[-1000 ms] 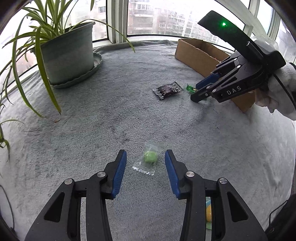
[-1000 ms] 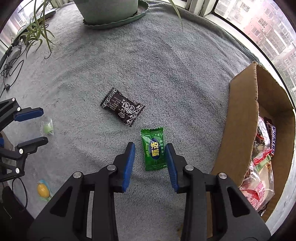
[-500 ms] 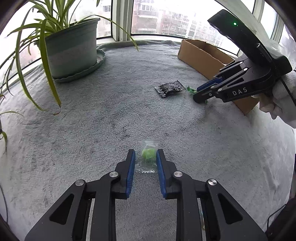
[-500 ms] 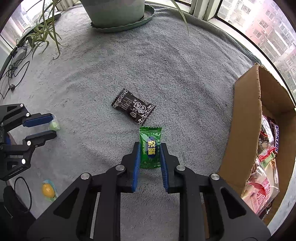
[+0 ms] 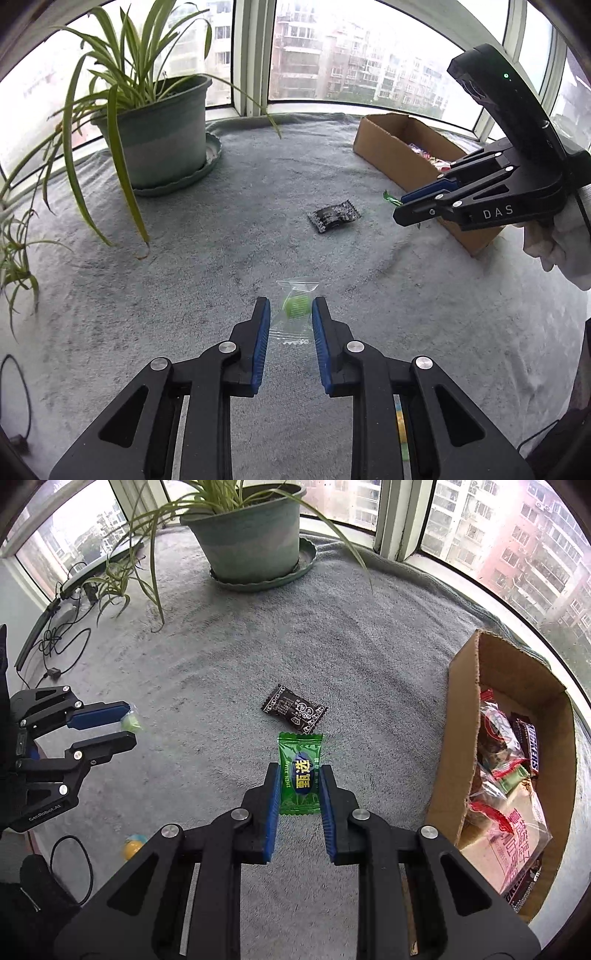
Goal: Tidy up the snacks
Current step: 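Carry both packets over the box and open both tools to drop them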
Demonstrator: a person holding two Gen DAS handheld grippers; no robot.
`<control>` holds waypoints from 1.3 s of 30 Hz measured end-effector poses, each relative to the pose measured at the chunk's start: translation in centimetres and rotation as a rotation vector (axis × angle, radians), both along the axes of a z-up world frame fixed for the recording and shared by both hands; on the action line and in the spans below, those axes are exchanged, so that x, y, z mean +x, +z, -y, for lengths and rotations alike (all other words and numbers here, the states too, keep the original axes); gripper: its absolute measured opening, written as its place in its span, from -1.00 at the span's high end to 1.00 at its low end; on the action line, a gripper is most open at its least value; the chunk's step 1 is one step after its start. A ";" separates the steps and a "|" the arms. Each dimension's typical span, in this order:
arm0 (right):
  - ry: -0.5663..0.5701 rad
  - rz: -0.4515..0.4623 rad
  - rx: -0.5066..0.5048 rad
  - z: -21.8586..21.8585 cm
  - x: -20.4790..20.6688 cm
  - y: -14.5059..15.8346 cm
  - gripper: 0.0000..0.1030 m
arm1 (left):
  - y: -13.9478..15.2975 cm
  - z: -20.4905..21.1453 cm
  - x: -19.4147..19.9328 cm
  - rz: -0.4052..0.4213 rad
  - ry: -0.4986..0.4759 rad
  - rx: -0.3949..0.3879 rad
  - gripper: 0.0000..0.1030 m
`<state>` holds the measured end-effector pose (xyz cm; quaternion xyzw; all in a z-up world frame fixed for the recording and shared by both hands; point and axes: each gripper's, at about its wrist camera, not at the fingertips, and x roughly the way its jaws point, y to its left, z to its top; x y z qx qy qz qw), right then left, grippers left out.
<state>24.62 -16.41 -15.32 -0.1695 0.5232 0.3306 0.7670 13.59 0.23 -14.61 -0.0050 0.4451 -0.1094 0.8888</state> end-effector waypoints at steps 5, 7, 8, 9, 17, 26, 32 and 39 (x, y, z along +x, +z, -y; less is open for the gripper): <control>-0.036 0.040 0.051 2.1 -0.5 2.2 0.60 | 2.1 1.4 0.3 0.044 -0.018 -0.009 0.58; -0.051 0.057 0.069 3.0 -0.6 2.9 0.60 | 2.9 2.2 0.4 0.061 -0.031 -0.007 0.58; -0.060 0.066 0.077 3.5 -0.7 3.4 0.60 | 3.2 2.5 0.4 0.070 -0.037 -0.005 0.59; -0.070 0.075 0.083 4.1 -0.7 3.8 0.60 | 3.5 2.8 0.6 0.077 -0.043 -0.006 0.59; -0.168 0.147 0.120 9.0 0.2 6.4 0.60 | 5.2 5.3 2.5 0.117 -0.075 -0.018 0.59; -0.280 0.195 0.127 14.1 2.2 7.6 0.60 | 6.7 8.4 5.3 0.156 -0.093 -0.029 0.59; -0.334 0.214 0.122 16.1 3.7 7.3 0.60 | 7.5 10.6 7.5 0.174 -0.108 -0.037 0.59; -0.382 0.199 0.107 17.6 6.6 5.9 0.60 | 7.2 13.3 10.9 0.159 -0.131 -0.033 0.58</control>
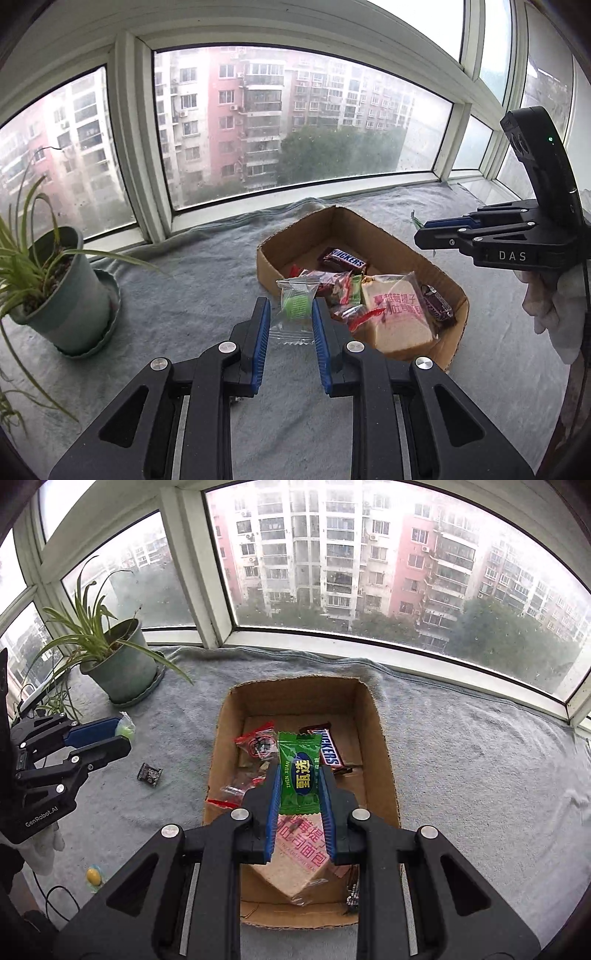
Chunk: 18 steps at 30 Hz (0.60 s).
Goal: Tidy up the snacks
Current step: 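Carry both packets over the box and open both tools to drop them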
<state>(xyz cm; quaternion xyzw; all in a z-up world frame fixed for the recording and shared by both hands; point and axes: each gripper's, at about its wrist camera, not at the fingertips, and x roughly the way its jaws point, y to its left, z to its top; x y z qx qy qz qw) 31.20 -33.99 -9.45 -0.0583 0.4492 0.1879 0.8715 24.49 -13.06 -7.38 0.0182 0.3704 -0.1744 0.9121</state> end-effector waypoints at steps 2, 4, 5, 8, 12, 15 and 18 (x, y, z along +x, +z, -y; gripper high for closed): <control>-0.012 -0.009 0.003 0.4 1.0 -0.5 0.60 | -0.2 0.6 1.1 -0.013 -0.002 -0.001 0.59; -0.023 -0.018 0.006 0.7 1.9 -1.0 0.59 | -0.5 1.0 2.3 -0.032 0.008 -0.020 0.59; -0.027 -0.023 0.007 0.9 2.3 -1.3 0.60 | -0.7 1.2 2.9 -0.040 0.013 -0.025 0.59; -0.041 -0.039 0.007 1.2 3.6 -2.3 0.60 | -1.0 2.0 4.3 -0.051 0.023 -0.032 0.59; -0.057 -0.056 0.009 1.6 5.0 -3.6 0.59 | -1.5 3.0 5.8 -0.068 0.025 -0.032 0.59; -0.063 -0.070 0.019 1.7 5.6 -4.3 0.59 | -2.2 3.9 6.5 -0.083 0.024 -0.023 0.59; -0.057 -0.072 0.007 1.7 5.6 -4.6 0.58 | -2.7 4.6 6.7 -0.089 0.014 -0.009 0.58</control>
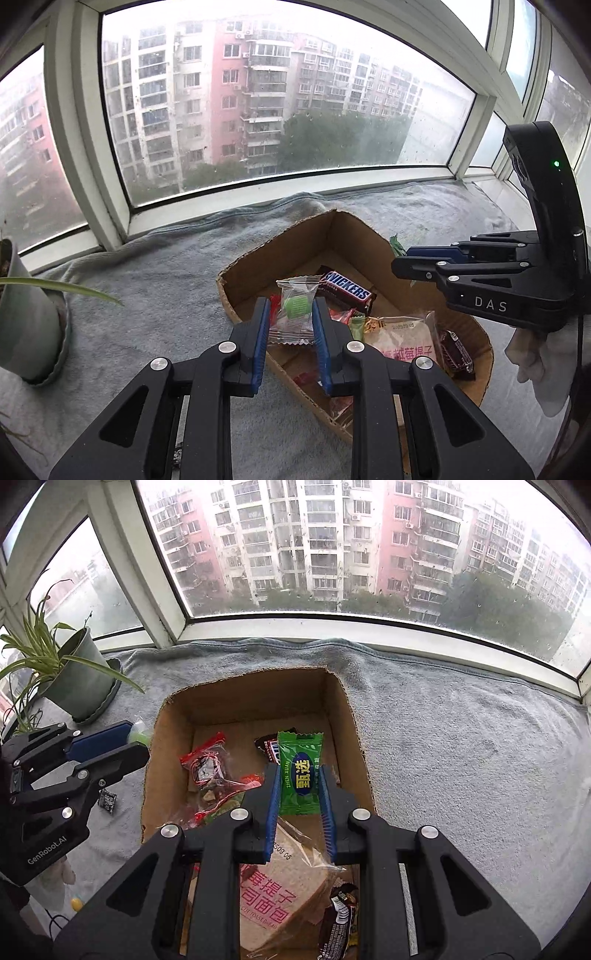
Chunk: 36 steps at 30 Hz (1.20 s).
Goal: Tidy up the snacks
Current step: 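Carry both packets over the box and open both tools to drop them, then withdraw both open tools from the box toward the remaining snacks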
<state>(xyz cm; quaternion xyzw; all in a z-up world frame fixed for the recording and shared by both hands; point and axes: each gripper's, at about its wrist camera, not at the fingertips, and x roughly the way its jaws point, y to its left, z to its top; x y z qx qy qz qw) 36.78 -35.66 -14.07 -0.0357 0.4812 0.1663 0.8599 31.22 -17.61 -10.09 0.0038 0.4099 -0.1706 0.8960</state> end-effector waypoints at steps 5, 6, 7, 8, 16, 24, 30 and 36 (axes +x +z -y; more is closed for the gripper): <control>-0.011 0.009 -0.014 0.1 0.0 0.1 0.56 | -0.4 0.6 0.2 -0.013 -0.010 0.004 0.57; -0.012 0.008 -0.017 0.1 0.0 0.1 0.56 | -0.5 0.7 0.2 -0.012 -0.009 0.010 0.57; -0.012 0.007 -0.021 0.1 0.0 0.0 0.54 | -0.5 0.8 0.3 -0.012 -0.010 0.014 0.56; -0.012 0.009 -0.024 0.1 -0.1 0.0 0.46 | -0.6 0.9 0.5 -0.017 -0.014 0.014 0.46; -0.034 0.025 -0.025 0.8 -1.0 0.5 -0.05 | -0.8 1.0 0.2 -0.015 -0.017 0.041 0.06; -0.059 0.028 0.078 1.5 -3.2 2.3 -0.17 | 1.5 -1.1 -1.9 0.032 0.005 0.044 0.06; -0.042 0.048 0.111 0.6 -5.8 4.1 -0.17 | 4.1 -3.7 -4.5 0.089 0.041 0.035 0.06; -0.026 0.040 0.120 -0.2 -8.7 4.9 -0.19 | 7.1 -8.1 -8.4 0.147 0.085 0.038 0.06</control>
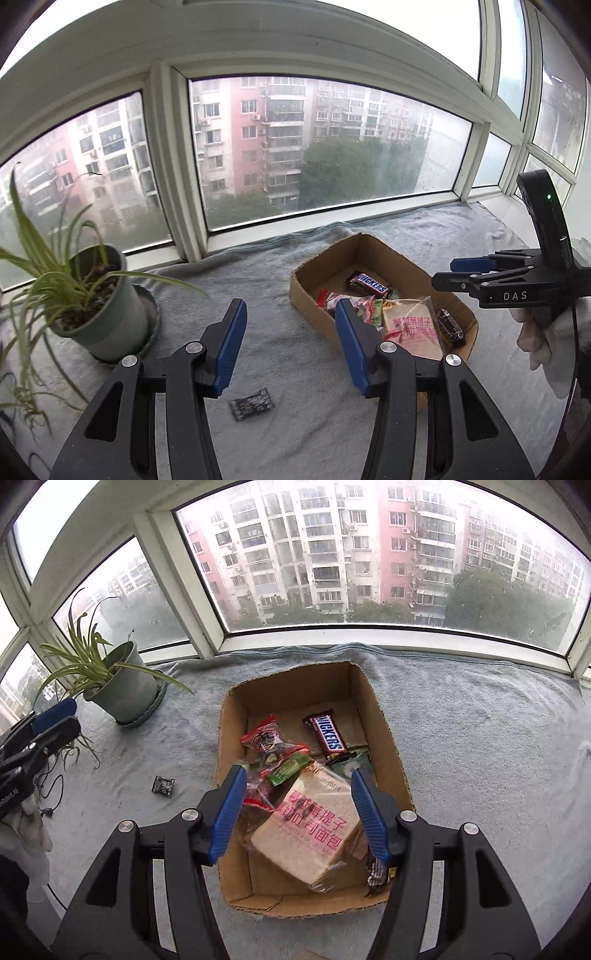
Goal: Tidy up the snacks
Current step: 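Withdraw both open tools from the box toward the remaining snacks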
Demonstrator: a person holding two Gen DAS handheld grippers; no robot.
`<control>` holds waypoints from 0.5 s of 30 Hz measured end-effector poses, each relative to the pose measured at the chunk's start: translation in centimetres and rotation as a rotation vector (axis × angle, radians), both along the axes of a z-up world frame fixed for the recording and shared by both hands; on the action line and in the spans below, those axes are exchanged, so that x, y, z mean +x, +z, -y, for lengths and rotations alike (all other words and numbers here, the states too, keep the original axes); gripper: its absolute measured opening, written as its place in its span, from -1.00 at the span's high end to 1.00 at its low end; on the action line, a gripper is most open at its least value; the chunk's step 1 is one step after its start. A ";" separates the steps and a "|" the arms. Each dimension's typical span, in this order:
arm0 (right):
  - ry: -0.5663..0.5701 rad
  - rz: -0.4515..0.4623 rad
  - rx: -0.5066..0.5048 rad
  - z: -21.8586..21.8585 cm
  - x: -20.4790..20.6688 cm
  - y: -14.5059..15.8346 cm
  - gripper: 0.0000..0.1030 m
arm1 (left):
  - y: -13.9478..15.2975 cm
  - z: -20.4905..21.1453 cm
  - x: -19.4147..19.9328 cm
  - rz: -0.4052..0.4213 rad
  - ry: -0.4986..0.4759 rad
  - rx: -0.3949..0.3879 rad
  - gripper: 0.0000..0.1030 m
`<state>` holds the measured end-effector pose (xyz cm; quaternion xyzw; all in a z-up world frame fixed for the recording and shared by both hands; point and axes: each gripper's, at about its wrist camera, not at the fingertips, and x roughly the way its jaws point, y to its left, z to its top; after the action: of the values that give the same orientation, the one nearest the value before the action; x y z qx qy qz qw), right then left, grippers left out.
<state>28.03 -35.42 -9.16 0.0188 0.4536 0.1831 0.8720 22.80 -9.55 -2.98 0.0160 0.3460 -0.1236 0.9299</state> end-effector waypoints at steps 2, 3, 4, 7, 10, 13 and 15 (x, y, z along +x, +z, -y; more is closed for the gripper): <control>0.009 0.005 0.013 -0.4 -1.1 0.3 -0.19 | 0.9 -2.0 -1.6 0.017 0.023 -0.010 0.06; 0.012 0.005 0.030 -0.6 -1.7 0.5 -0.19 | 1.3 -3.2 -2.3 0.022 0.038 -0.017 0.06; 0.014 0.006 0.049 -0.7 -2.2 0.7 -0.19 | 1.6 -4.2 -3.1 0.026 0.054 -0.025 0.06; 0.018 0.025 0.106 -1.4 -3.7 1.3 -0.19 | 2.2 -7.2 -5.4 0.032 0.094 -0.043 0.06; 0.046 0.037 0.108 -2.7 -5.0 1.8 -0.19 | 2.2 -9.0 -7.7 0.026 0.125 -0.042 0.06; 0.105 0.028 0.089 -4.5 -6.0 1.9 -0.19 | 1.1 -10.1 -10.2 0.007 0.140 -0.039 0.06; 0.137 0.022 0.064 -5.7 -6.6 1.8 -0.19 | 0.2 -10.5 -11.7 -0.010 0.143 -0.045 0.06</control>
<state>21.45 -29.73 -7.40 0.0137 0.4381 0.2568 0.8614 11.10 0.93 -2.80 -0.0302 0.3480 -0.0648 0.9348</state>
